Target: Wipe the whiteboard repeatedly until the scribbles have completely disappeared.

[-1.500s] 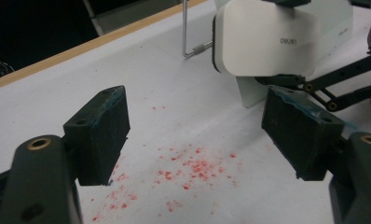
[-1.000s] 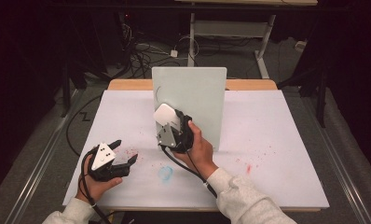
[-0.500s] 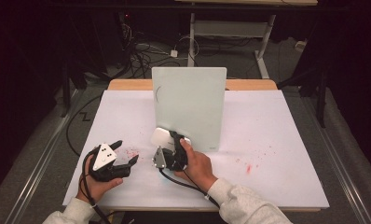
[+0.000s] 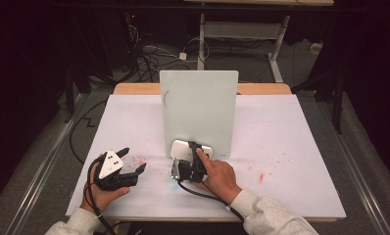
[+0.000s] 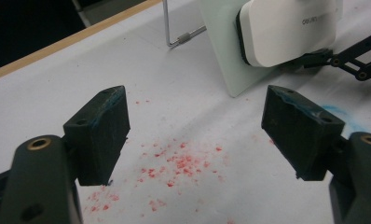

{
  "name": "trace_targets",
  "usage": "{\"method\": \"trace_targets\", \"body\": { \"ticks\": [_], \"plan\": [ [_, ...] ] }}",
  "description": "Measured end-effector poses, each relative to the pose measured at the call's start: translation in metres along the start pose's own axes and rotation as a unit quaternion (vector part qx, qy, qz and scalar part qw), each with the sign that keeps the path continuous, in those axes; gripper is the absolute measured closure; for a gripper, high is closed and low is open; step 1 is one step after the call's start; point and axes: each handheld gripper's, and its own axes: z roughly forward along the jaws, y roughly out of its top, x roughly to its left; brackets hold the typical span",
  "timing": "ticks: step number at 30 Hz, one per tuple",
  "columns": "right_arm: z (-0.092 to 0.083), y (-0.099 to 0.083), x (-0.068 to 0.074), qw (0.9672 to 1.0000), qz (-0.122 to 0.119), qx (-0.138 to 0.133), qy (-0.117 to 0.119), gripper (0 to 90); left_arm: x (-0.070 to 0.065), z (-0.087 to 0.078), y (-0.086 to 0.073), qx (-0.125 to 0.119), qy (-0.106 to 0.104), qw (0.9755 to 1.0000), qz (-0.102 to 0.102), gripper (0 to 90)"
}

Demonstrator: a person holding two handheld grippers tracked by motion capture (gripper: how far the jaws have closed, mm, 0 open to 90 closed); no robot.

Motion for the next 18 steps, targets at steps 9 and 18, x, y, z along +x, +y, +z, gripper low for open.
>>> {"method": "trace_targets", "body": {
  "ticks": [9,18],
  "plan": [
    [0.003,0.011,0.007,0.9999,-0.001,-0.009,-0.008,31.0,-0.001,0.002,0.001,0.002,-0.002,1.0,0.001,22.7],
    [0.011,0.04,0.019,0.9997,-0.011,-0.016,-0.017,31.0,0.01,-0.008,0.0,-0.029,0.012,0.9991,-0.029,22.5]
  ]
}}
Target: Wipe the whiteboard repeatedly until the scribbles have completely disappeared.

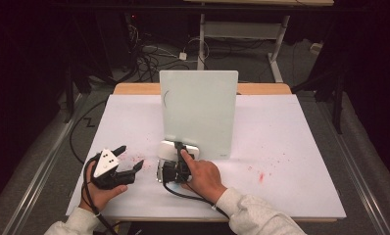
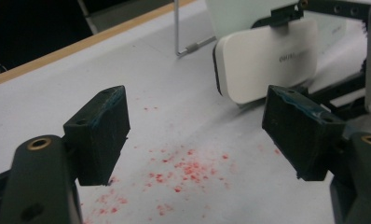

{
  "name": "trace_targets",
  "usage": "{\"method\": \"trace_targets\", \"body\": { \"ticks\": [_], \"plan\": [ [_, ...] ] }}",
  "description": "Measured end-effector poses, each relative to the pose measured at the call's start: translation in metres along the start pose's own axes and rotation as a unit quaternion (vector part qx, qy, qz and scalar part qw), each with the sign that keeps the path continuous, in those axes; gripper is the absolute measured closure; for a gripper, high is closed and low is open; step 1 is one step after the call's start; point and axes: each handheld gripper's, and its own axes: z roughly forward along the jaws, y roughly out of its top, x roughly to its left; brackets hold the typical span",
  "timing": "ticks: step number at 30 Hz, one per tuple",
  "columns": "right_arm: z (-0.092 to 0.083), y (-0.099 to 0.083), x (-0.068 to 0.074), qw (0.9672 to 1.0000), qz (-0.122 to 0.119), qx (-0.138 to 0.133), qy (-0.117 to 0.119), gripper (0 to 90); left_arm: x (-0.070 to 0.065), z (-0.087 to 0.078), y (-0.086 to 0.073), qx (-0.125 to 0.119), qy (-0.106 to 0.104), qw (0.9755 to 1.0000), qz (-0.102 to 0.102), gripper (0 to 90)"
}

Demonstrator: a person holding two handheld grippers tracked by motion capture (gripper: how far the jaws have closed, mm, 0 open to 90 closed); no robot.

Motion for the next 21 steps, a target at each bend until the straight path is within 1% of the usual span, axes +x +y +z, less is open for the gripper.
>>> {"method": "trace_targets", "body": {
  "ticks": [1,3,4,5,7,10,11,12,14,17,19,20,21],
  "plan": [
    [0.001,0.003,0.001,1.0,-0.002,-0.005,-0.005,31.0,0.002,-0.001,0.0,-0.002,0.003,1.0,-0.002,22.5],
    [0.003,0.01,0.002,1.0,-0.003,-0.008,-0.003,31.0,0.003,-0.003,0.0,-0.007,0.006,0.9999,-0.009,22.5],
    [0.004,0.013,0.001,0.9999,-0.004,-0.01,-0.001,30.9,0.003,-0.004,0.0,-0.009,0.006,0.9999,-0.009,22.5],
    [0.005,0.017,0.002,0.9998,-0.003,-0.018,-0.004,31.0,0.003,-0.004,0.001,-0.01,0.006,0.9999,-0.007,22.5],
    [0.007,0.023,0.002,0.9997,0.001,-0.024,-0.007,31.0,0.003,-0.004,0.001,-0.01,0.005,0.9999,-0.005,22.5],
    [0.01,0.028,0.008,0.9995,0.001,-0.03,-0.013,30.9,0.003,-0.003,0.0,-0.008,0.003,1.0,-0.005,22.4],
    [0.011,0.03,0.009,0.9993,0.003,-0.036,-0.011,30.9,0.003,-0.003,0.0,-0.007,0.002,1.0,-0.005,22.4],
    [0.011,0.032,0.01,0.9992,0.01,-0.037,-0.007,30.9,0.003,-0.003,-0.001,-0.007,0.002,1.0,-0.006,22.4],
    [0.014,0.036,0.011,0.999,0.012,-0.043,-0.008,30.9,0.004,-0.004,-0.001,-0.008,0.002,0.9999,-0.007,22.4],
    [0.015,0.041,0.01,0.9989,0.024,-0.041,-0.004,30.9,0.004,-0.005,0.0,-0.01,0.003,0.9999,-0.007,22.4],
    [0.015,0.042,0.012,0.9985,0.031,-0.044,-0.009,30.9,0.004,-0.005,-0.001,-0.01,0.003,0.9999,-0.007,22.3],
    [0.014,0.04,0.012,0.9985,0.034,-0.042,0.001,30.9,0.004,-0.005,-0.001,-0.01,0.002,0.9999,-0.008,22.4],
    [0.013,0.038,0.013,0.9982,0.036,-0.047,-0.003,30.9,0.004,-0.005,-0.001,-0.009,0.002,0.9999,-0.008,22.4]
  ]
}}
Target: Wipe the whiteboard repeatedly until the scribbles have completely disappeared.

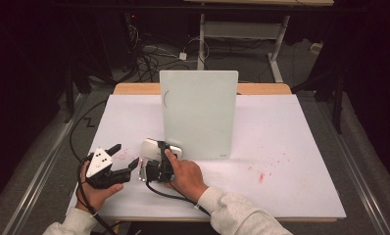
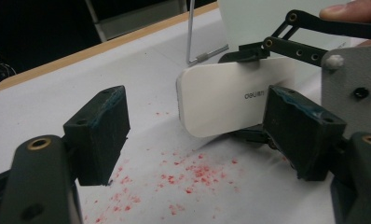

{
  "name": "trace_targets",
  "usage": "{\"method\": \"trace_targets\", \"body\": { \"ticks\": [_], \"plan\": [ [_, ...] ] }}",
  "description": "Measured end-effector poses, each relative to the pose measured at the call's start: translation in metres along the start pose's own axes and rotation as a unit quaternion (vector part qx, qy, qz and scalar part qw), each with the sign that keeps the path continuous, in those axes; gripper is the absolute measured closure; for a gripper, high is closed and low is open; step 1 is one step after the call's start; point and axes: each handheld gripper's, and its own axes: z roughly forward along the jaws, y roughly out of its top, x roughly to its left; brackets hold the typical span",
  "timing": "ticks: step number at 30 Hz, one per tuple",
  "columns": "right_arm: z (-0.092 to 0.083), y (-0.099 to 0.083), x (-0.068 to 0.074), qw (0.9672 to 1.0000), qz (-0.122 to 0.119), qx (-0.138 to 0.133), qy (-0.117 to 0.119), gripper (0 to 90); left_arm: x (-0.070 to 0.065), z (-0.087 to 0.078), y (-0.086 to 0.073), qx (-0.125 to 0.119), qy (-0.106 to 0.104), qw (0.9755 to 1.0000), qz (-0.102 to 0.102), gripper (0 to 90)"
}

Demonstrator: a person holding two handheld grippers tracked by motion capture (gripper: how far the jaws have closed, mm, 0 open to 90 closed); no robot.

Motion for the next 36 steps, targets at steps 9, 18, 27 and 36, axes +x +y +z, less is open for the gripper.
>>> {"method": "trace_targets", "body": {
  "ticks": [9,18,27,36],
  "plan": [
    [-0.01,-0.028,-0.016,0.9998,-0.004,0.008,-0.02,31.0,-0.002,0.001,0.0,0.006,0.001,1.0,0.004,22.4],
    [-0.016,-0.035,-0.055,0.9975,0.049,-0.011,-0.05,31.0,-0.005,0.005,0.0,0.012,-0.004,0.9999,0.008,22.4],
    [-0.016,-0.017,-0.098,0.9927,0.101,-0.01,-0.065,31.0,-0.006,0.004,0.001,0.011,-0.006,0.9999,0.011,22.5],
    [-0.015,0.002,-0.146,0.9864,0.14,-0.016,-0.085,31.0,-0.005,0.005,0.0,0.01,-0.011,0.9998,0.011,22.5]
  ]
}}
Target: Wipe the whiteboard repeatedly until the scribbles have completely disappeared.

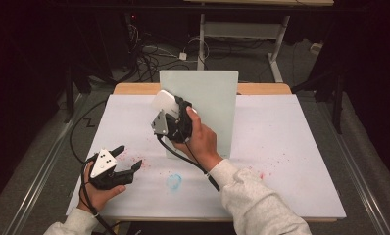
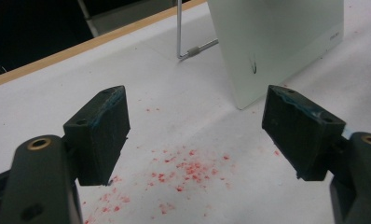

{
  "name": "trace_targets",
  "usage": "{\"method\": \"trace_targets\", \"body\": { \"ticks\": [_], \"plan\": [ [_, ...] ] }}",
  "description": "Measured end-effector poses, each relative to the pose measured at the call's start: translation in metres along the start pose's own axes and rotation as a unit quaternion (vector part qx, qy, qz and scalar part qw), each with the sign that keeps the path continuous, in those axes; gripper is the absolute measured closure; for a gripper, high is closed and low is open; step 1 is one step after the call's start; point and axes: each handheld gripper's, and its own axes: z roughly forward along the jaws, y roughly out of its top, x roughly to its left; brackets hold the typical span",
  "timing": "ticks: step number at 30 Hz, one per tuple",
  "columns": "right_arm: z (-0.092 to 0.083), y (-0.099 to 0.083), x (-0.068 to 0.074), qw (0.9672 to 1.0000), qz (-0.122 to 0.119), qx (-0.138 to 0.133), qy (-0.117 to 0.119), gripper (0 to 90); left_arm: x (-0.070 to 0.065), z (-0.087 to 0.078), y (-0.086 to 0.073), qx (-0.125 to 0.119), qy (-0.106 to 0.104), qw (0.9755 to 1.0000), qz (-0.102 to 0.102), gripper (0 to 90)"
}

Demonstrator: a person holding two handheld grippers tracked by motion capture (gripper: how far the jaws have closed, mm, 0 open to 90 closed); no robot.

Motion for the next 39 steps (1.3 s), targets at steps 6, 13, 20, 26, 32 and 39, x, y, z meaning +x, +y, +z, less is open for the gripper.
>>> {"method": "trace_targets", "body": {
  "ticks": [6,13,20,26,32,39],
  "plan": [
    [0.003,0.013,-0.026,0.9992,0.036,0.005,-0.018,31.0,0.0,0.0,0.0,0.001,-0.002,1.0,0.001,22.5],
    [0.002,0.013,-0.035,0.9983,0.054,0.014,-0.016,31.0,-0.001,0.0,0.0,0.003,-0.004,1.0,0.002,22.5],
    [-0.003,-0.004,-0.009,0.9993,0.012,0.035,0.011,31.0,-0.002,0.001,0.0,0.003,-0.003,1.0,0.003,22.5],
    [-0.005,-0.008,-0.004,0.9987,0.001,0.041,0.029,31.0,-0.003,0.002,0.001,0.005,-0.005,1.0,0.006,22.5],
    [-0.01,-0.027,0.017,0.9977,-0.048,0.039,0.03,31.0,-0.003,0.001,-0.001,0.007,-0.006,0.9999,0.007,22.5],
    [-0.024,-0.071,0.06,0.9856,-0.153,0.048,0.054,31.0,-0.004,0.002,0.0,0.01,-0.004,0.9999,0.009,22.5]
  ]
}}
